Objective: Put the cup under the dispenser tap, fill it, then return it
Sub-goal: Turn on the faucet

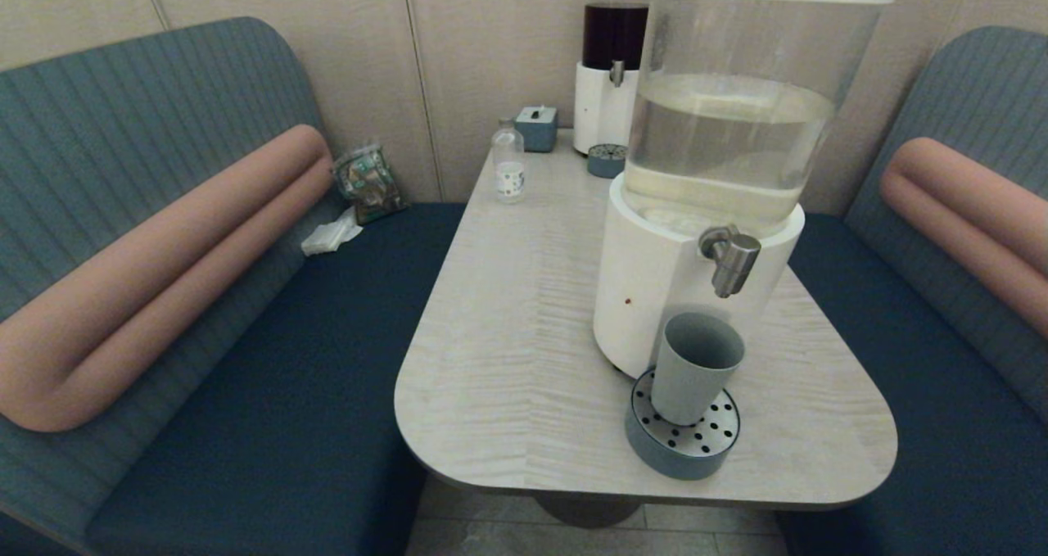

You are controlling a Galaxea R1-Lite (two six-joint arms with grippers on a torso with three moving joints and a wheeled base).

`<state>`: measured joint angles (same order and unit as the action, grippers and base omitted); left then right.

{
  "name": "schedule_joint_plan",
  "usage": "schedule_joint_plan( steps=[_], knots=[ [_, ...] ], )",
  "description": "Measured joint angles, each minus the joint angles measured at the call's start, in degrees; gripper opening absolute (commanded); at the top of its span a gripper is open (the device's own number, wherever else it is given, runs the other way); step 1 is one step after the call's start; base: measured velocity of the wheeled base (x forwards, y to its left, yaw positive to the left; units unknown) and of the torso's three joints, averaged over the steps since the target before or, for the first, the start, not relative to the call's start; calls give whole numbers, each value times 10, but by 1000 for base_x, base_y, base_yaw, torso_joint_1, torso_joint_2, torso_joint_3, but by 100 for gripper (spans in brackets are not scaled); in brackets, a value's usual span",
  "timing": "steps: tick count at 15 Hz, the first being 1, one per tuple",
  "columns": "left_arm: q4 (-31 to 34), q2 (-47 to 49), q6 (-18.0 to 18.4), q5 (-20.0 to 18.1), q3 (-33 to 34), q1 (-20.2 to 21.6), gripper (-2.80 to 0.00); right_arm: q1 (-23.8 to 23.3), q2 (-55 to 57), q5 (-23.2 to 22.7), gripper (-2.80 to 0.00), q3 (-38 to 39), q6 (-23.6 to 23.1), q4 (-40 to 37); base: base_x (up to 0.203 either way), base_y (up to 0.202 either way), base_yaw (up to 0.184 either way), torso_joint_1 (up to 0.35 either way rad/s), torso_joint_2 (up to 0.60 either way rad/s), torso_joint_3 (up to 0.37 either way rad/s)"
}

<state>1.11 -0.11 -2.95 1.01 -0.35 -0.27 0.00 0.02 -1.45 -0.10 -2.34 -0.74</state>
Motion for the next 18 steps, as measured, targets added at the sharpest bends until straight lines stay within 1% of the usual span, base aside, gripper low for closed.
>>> schedule_joint_plan(
  steps=[1,4,9,11,13,16,18],
  knots=[
    [10,0,0,0,-1,0,-280,0,0,1,-280,0,0,0,0,0,0,0,0,0],
    [-1,0,-9,-2,-4,0,-280,0,0,1,-280,0,-4,1,0,0,0,0,0,0],
    [-6,0,-11,-2,-2,0,-280,0,0,0,-280,-2,-13,-5,0,0,0,0,0,0],
    [-6,0,-10,-2,-2,-1,-280,0,0,-5,-280,-29,-1,-10,0,0,0,0,0,0],
    [-7,0,-11,-1,-2,0,-280,0,7,-9,-280,-97,22,-34,0,0,0,0,0,0],
    [-7,0,-11,-1,-2,0,-280,5,75,-20,-280,-278,67,-79,0,0,0,0,0,0],
    [-7,0,-10,-2,-2,0,-280,19,174,-24,-280,-421,94,-113,0,0,0,0,0,0]
  ],
)
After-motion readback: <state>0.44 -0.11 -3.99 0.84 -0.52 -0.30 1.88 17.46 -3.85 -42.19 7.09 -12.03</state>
